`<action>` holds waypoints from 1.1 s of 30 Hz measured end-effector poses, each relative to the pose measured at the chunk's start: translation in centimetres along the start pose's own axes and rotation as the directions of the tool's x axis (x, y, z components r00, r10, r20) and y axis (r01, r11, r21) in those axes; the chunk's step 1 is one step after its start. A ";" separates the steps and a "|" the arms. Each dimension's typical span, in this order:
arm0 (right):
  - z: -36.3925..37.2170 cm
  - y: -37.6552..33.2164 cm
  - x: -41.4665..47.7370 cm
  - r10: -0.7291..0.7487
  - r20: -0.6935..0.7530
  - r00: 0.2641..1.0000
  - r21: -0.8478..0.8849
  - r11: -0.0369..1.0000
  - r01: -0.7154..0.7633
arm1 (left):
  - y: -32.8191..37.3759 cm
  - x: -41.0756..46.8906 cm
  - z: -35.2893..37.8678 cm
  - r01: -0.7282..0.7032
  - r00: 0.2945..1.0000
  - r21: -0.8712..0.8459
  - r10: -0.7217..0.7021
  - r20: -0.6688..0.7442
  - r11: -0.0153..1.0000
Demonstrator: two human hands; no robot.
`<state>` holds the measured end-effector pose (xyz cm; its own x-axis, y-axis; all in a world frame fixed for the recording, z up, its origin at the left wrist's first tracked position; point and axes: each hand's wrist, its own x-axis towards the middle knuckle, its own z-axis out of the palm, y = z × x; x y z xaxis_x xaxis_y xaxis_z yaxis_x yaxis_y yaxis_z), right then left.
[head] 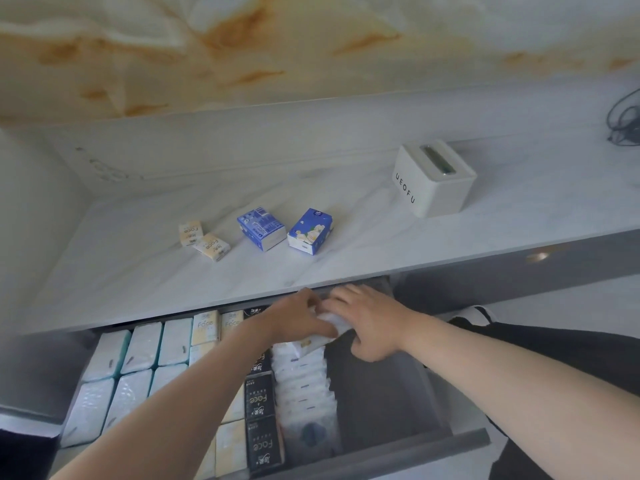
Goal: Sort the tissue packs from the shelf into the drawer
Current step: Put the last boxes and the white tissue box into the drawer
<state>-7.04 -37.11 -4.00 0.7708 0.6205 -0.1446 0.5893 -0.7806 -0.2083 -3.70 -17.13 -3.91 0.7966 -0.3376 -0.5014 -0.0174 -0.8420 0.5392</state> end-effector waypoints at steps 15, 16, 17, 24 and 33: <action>1.8 4.1 0.3 0.299 0.322 0.898 -0.323 0.927 -0.193 | 0.4 2.5 4.0 -0.257 0.955 0.432 0.295 -0.021 0.864; 2.3 4.2 0.6 0.314 0.317 0.895 -0.376 0.908 -0.185 | 0.2 2.9 4.2 -0.254 0.955 0.501 0.295 -0.004 0.828; 2.9 4.3 0.8 0.333 0.308 0.891 -0.417 0.889 -0.188 | 0.1 3.2 4.5 -0.246 0.957 0.559 0.289 0.011 0.792; 7.0 4.5 2.6 0.431 0.254 0.866 -0.706 0.695 -0.139 | -1.2 5.4 6.2 -0.273 0.934 0.611 0.358 -0.018 0.743; 8.0 4.5 2.9 0.436 0.106 0.894 -0.632 0.724 -0.278 | -0.8 7.2 7.3 -0.257 0.953 0.618 0.301 0.034 0.743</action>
<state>-4.15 -38.22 -13.05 0.9199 0.2227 -0.3227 0.3656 -0.7848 0.5005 -2.41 -21.95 -12.89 0.7331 -0.5898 -0.3386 -0.5911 -0.7989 0.1116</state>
